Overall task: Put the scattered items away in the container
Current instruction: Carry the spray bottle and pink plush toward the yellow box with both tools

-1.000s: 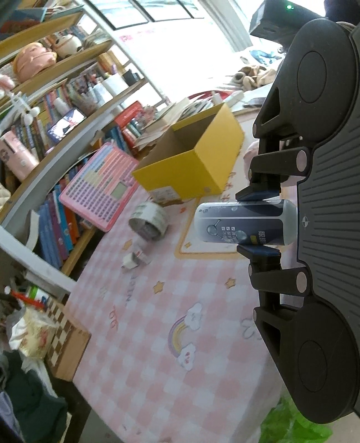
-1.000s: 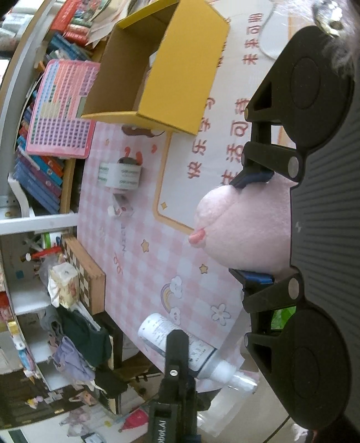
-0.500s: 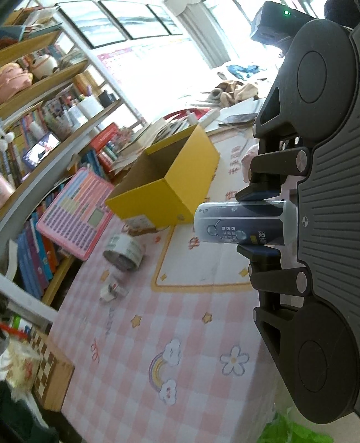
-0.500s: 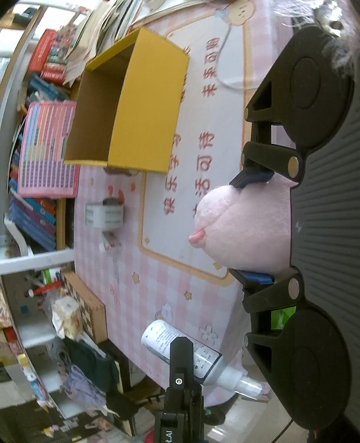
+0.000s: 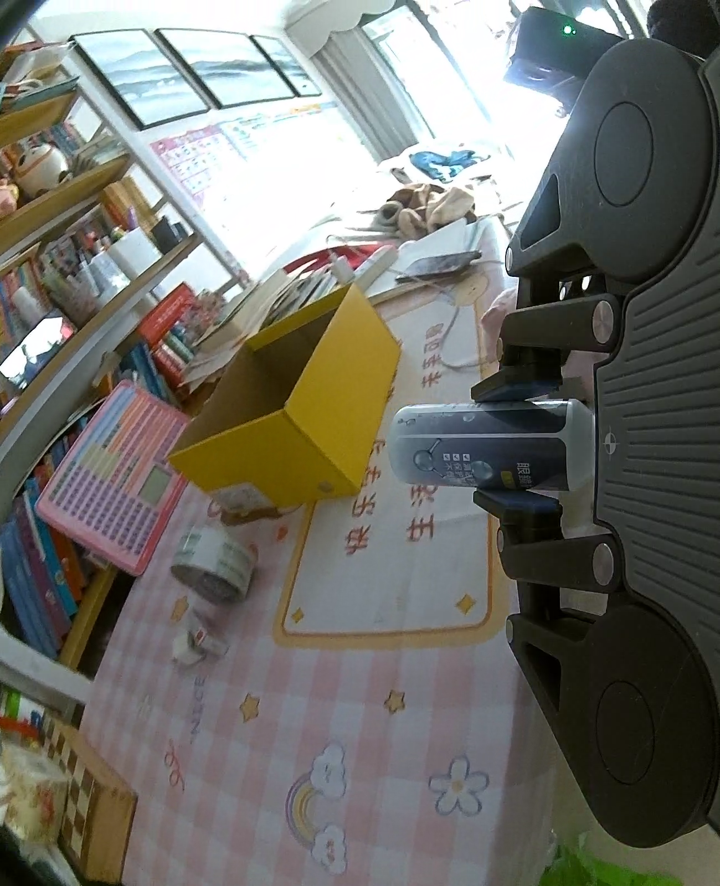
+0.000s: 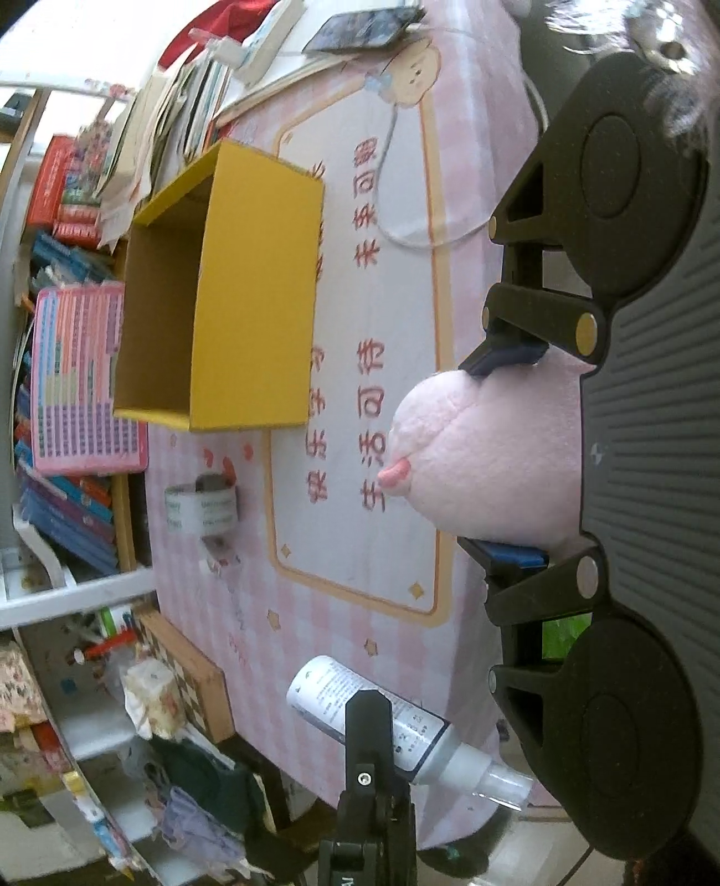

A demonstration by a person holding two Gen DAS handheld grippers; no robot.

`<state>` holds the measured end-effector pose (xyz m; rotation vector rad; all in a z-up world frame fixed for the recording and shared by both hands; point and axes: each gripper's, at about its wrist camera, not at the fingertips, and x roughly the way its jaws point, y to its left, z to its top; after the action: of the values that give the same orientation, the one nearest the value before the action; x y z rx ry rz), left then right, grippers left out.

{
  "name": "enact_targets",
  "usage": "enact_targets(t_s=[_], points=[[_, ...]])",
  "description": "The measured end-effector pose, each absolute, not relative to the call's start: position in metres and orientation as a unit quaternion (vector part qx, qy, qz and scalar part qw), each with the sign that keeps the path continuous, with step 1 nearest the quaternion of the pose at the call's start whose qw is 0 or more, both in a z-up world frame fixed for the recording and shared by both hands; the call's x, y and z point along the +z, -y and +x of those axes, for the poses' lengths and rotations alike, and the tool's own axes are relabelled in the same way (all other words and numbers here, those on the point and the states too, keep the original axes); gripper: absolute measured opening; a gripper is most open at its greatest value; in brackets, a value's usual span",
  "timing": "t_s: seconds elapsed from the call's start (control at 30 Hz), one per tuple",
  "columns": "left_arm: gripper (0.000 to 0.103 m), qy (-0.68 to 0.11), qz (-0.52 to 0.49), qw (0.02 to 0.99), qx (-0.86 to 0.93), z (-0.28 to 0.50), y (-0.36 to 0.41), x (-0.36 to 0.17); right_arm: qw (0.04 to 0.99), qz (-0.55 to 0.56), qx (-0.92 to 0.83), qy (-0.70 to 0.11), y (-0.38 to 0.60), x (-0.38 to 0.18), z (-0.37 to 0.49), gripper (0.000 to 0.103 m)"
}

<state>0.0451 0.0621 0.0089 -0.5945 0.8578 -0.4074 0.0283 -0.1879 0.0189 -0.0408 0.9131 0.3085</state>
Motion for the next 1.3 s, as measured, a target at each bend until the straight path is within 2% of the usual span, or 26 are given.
enact_targets(t_s=[0.5,1.3], points=[[0.031,-0.420,-0.265,0.835,-0.238,0.070,-0.027,0.010,0.893,0.007,0.087,-0.441,0.231,0.020,0.031,0.054],[0.031,-0.428,-0.254,0.828,-0.259,0.133,0.014,0.005,0.886,0.009,0.072,-0.457,0.265,0.013,0.088,0.055]])
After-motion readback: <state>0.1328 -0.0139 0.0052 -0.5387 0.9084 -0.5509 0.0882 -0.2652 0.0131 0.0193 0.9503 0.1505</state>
